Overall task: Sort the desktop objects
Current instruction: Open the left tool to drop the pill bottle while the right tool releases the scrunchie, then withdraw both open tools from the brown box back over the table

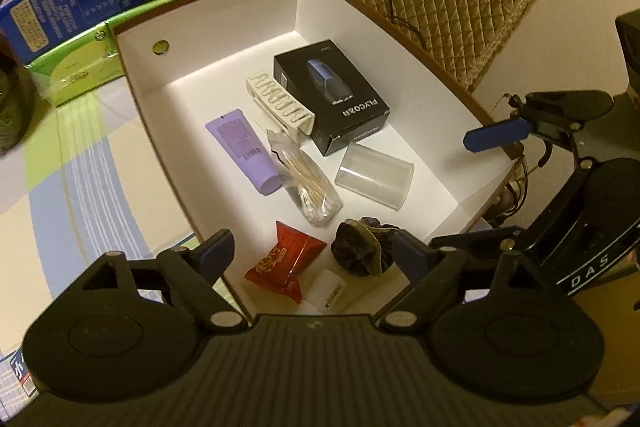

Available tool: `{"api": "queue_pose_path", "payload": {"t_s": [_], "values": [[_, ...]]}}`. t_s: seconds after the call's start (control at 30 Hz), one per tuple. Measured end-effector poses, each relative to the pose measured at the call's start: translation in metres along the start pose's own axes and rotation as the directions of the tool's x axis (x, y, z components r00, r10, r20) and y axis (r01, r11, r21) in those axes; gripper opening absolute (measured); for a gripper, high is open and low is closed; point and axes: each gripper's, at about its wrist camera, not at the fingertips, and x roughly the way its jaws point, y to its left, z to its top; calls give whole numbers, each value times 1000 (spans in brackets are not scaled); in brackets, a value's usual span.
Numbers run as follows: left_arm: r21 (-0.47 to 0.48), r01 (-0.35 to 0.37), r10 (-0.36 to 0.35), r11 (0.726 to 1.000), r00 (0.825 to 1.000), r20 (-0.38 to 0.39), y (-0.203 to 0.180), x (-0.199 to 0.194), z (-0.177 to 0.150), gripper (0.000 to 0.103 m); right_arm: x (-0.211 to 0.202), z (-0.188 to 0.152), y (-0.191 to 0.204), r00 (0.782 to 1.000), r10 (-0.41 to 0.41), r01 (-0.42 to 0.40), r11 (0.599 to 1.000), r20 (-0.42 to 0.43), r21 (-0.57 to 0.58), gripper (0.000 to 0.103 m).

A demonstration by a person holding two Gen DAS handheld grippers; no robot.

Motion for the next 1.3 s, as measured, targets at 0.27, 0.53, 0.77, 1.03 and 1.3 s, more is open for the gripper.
{"api": "queue_pose_path", "payload": {"t_s": [0.27,0.53,0.77,1.03,1.3], "values": [[-35,9,-7,999,999,44,4,-28,-15,90,-20,-10,21,998,8,-10,1000,69,23,101],[-57,5,0,998,996,84,11,-55,-40,90,-36,-20,52,993,-7,3,1000,117,27,101],[-85,-6,16,996,993,117,24,-81,-69,91,-42,-31,89,990,-20,21,1000,142,-3,101],[-117,-47,62,992,990,129,44,-108,-114,92,-40,-45,130,989,5,-2,1000,147,-18,101],[-214,-77,103,974,988,116,83,-130,-160,93,-30,-57,165,989,-7,9,1000,147,-13,101]]}}
